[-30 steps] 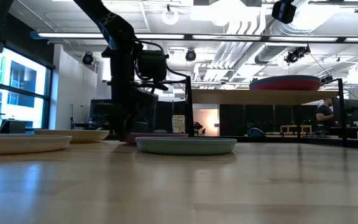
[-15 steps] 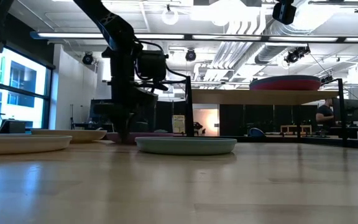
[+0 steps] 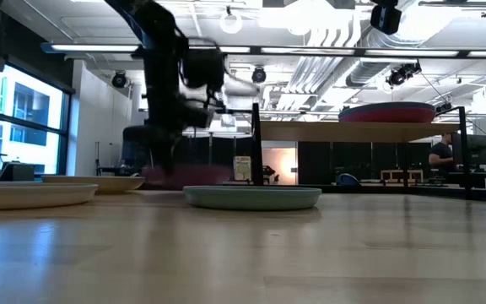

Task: Place and stack plates onto a shelf
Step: Stack the purple plate on top of the blue plate on the shelf

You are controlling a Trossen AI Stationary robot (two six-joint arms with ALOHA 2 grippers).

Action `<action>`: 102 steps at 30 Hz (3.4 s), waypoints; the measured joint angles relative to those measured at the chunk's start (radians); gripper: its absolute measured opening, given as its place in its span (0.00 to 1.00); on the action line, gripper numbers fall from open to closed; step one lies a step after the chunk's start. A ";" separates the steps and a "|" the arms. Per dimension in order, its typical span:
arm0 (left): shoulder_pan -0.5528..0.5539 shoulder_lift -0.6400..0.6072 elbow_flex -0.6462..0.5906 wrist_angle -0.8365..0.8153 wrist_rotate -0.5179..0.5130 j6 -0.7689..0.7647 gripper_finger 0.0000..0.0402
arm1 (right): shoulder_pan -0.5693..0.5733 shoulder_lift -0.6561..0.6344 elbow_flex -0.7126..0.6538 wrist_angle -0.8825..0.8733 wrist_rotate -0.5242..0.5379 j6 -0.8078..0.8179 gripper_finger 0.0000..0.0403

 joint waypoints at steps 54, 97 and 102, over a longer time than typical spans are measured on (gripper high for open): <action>-0.452 -0.116 0.309 -0.302 -0.279 0.265 0.00 | -0.129 0.152 0.000 0.067 0.200 0.075 0.35; -0.493 -0.021 0.356 -0.305 -0.271 0.336 0.00 | -0.013 0.430 0.000 0.055 0.257 0.232 0.34; -0.493 -0.022 0.356 -0.305 -0.273 0.336 0.00 | -0.013 0.432 0.000 0.055 0.260 0.227 0.22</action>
